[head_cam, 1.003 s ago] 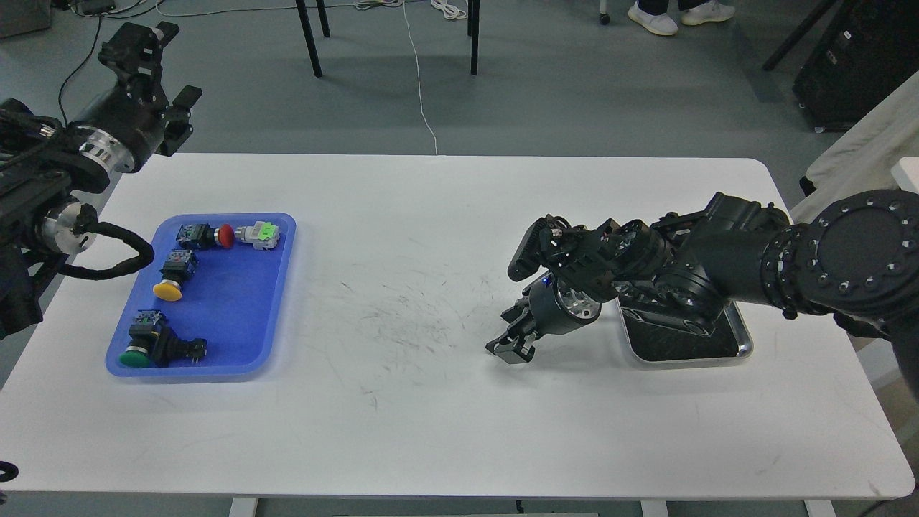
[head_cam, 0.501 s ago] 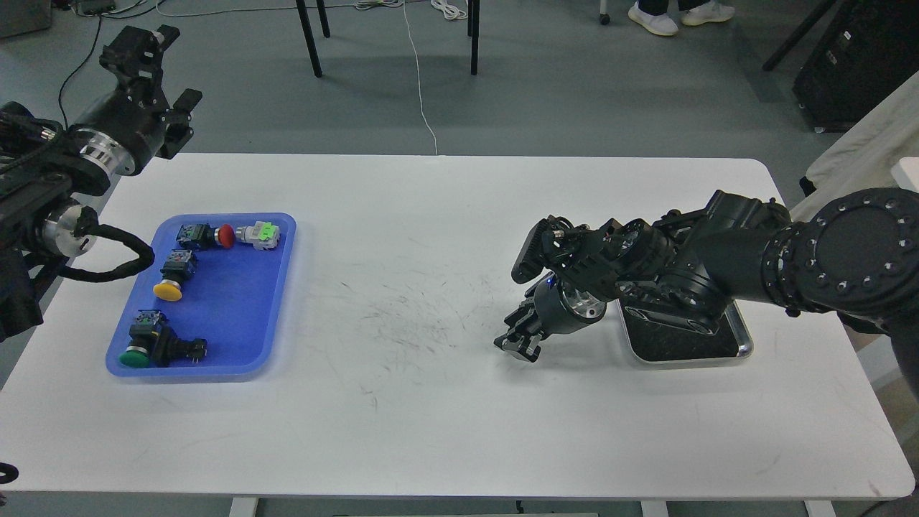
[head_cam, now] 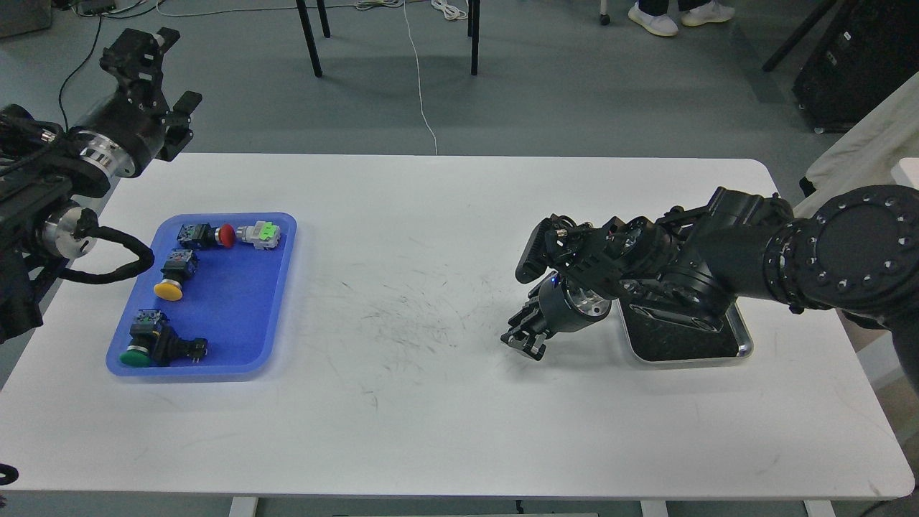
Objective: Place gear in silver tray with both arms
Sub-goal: 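Lift the gear and move it over the silver tray, then lower the gear into the silver tray and open the right gripper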
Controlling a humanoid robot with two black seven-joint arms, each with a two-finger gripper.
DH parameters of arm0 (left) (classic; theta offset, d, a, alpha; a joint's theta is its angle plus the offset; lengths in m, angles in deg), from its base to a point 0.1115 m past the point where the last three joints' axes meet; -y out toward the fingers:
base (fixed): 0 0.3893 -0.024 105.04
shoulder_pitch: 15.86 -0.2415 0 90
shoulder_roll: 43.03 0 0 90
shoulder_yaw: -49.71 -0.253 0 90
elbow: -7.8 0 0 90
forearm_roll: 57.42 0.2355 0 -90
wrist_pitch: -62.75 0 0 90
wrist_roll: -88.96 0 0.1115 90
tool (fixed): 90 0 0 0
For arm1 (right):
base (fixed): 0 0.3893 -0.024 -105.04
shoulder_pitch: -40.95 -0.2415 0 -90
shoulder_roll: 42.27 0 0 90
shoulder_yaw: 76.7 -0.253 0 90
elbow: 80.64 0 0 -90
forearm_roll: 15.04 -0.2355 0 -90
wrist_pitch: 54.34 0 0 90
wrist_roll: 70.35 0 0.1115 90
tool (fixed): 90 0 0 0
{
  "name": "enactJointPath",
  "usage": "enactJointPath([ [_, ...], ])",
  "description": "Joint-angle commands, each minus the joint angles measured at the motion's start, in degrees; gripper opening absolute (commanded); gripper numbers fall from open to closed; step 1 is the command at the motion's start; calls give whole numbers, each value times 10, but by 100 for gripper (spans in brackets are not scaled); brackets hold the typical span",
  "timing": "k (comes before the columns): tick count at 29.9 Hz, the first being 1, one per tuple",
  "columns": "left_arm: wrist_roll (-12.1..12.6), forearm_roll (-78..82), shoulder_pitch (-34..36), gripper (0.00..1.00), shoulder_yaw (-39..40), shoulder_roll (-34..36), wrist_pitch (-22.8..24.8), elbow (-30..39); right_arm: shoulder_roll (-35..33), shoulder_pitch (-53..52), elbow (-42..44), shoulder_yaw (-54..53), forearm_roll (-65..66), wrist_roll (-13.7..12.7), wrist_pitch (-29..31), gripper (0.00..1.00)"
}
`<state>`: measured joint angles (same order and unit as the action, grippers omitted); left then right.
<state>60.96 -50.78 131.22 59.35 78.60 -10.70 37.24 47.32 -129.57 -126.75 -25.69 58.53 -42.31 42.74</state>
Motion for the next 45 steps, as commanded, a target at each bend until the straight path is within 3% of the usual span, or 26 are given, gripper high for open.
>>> enactJointPath([
  [1,0,0,0,97,-1,0,0,0,-6,-1,1,1,0,0,0,9],
  [10,0,0,0,97,-2,-2,-3,-3,-58,-26,-5,-6,-4,0,0,1],
  [16,0,0,0,97,-3,-5,-5,-3,-149,-57,-13,-21,-8,0,0,1],
  [21,0,0,-2,97,-4,-8,-8,-4,-250,-83,-70,-28,-5,0,0,1],
  [31,0,1,-2,97,-4,-12,-8,-8,-399,-70,-122,-21,31,0,-2,2],
  [45,0,1,-7,97,-5,-11,-7,-6,-389,-15,-119,-26,37,0,-20,2],
])
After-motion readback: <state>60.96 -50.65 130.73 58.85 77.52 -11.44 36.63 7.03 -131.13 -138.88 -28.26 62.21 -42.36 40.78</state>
